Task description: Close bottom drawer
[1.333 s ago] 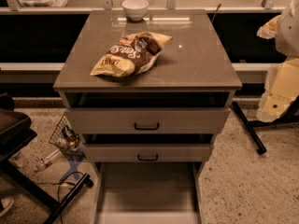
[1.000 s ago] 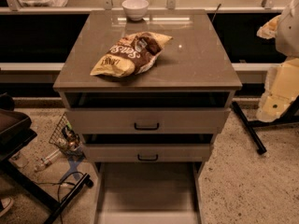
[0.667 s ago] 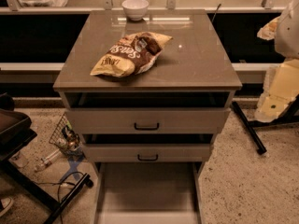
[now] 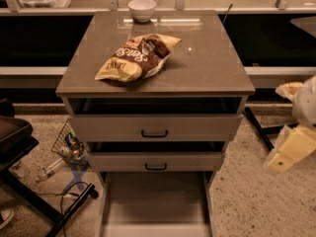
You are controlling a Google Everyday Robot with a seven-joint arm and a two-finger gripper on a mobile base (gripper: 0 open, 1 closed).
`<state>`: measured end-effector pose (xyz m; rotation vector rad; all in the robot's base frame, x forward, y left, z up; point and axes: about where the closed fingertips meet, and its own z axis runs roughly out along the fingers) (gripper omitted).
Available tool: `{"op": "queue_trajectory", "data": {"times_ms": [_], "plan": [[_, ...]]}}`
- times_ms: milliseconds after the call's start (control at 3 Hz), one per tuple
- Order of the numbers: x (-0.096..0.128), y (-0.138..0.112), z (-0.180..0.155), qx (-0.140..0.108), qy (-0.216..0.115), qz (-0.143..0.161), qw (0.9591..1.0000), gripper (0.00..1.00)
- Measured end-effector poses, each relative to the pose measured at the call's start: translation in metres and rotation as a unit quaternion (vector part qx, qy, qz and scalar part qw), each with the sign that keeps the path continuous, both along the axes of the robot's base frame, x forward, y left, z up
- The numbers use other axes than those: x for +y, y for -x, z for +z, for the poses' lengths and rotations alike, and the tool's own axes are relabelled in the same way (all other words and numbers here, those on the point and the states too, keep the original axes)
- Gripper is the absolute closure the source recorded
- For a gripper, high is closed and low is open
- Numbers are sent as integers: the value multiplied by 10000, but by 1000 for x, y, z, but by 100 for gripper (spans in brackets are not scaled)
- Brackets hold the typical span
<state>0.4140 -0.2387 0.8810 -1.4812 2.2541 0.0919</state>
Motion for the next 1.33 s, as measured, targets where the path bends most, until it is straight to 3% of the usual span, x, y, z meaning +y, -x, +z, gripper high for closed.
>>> {"op": "queue_trajectory", "data": {"times_ms": [333, 667, 1000, 1333], "plan": [[-8, 22, -81, -171, -620, -70, 9979, 0], [-11, 34, -128, -353, -829, 0, 9959, 0], [-13, 45, -170, -523, -766, 190, 9955, 0], [-13, 45, -170, -523, -766, 190, 9955, 0]]}}
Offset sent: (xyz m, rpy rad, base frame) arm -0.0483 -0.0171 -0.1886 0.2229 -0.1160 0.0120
